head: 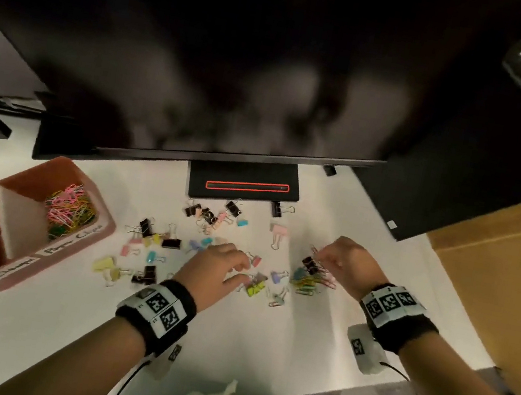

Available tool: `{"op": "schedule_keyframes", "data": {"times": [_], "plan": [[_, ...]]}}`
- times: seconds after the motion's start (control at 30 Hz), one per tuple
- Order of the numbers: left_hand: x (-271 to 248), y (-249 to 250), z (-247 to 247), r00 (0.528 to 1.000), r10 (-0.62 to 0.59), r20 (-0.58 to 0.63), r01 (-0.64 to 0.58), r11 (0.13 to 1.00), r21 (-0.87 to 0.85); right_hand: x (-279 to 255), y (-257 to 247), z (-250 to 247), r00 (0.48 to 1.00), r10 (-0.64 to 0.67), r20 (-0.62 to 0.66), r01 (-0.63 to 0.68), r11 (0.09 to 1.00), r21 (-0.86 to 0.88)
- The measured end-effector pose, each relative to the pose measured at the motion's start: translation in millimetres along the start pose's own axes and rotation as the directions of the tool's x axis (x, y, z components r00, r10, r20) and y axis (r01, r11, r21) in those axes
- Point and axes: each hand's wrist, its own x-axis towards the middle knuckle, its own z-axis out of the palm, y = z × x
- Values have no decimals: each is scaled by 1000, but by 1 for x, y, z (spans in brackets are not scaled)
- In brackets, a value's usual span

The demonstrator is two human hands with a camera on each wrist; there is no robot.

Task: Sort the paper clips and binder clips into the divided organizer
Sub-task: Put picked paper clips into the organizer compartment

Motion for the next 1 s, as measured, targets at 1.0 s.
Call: {"op": "schedule_keyframes", "data": {"times": [1.0], "plan": [[36, 22, 69, 982, -185, -36, 189, 972, 144, 22, 81, 23, 984, -145, 103, 129, 980, 149]]}}
